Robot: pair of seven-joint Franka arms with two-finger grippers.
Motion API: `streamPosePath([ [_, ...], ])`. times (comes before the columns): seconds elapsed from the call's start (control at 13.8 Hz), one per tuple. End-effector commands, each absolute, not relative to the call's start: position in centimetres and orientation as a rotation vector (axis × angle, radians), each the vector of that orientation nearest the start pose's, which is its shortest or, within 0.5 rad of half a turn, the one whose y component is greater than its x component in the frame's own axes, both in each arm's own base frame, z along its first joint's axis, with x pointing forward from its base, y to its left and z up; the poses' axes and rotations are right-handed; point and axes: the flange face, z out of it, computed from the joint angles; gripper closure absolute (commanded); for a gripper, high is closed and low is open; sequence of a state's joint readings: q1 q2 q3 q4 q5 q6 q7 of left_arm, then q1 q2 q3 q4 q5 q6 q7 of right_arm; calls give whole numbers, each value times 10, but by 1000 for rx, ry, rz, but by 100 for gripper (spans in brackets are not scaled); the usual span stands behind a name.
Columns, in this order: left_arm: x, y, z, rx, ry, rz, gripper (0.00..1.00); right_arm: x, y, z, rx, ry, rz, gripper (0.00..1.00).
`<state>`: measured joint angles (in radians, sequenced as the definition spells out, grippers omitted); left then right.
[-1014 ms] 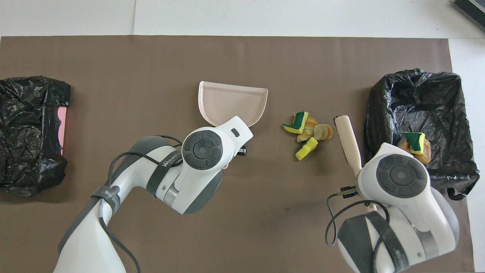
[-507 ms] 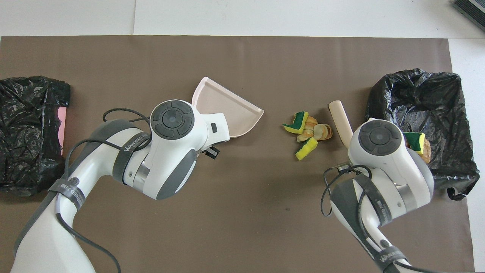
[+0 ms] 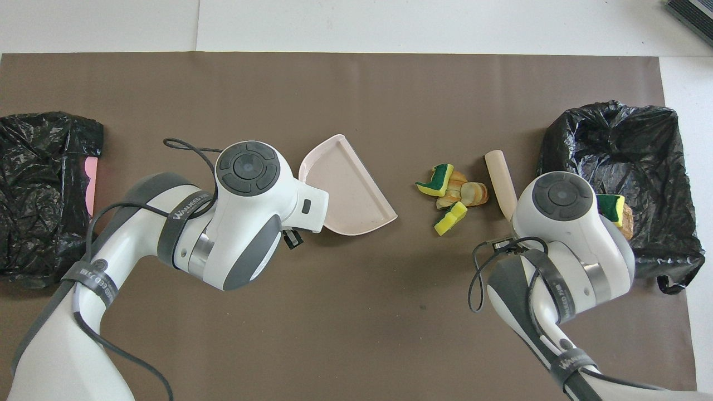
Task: Sweep and dump trash in bin
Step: 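Sweep the remaining sponge scraps into the dustpan with the right gripper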
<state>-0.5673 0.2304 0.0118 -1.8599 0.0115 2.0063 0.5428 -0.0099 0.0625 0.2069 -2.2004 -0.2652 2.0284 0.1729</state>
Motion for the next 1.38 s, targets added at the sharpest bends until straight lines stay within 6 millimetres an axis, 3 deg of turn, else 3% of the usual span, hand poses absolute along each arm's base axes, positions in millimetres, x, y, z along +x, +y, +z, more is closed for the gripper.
streamPosePath([
  [0.0,500,-320,386,-2604,1731,137,100,497,81,335,-3332,-157,329,100],
  [0.22,500,-317,383,-2495,1891,112,100,494,95,324,-3293,-153,367,100],
  [0.51,491,-315,371,-2456,1926,106,100,485,146,304,-3219,-216,429,100],
  [0.94,473,-325,367,-2414,1965,108,100,477,231,315,-3018,-125,415,100],
  [1.3,470,-327,366,-2411,1969,87,100,465,307,340,-2926,-217,376,100],
])
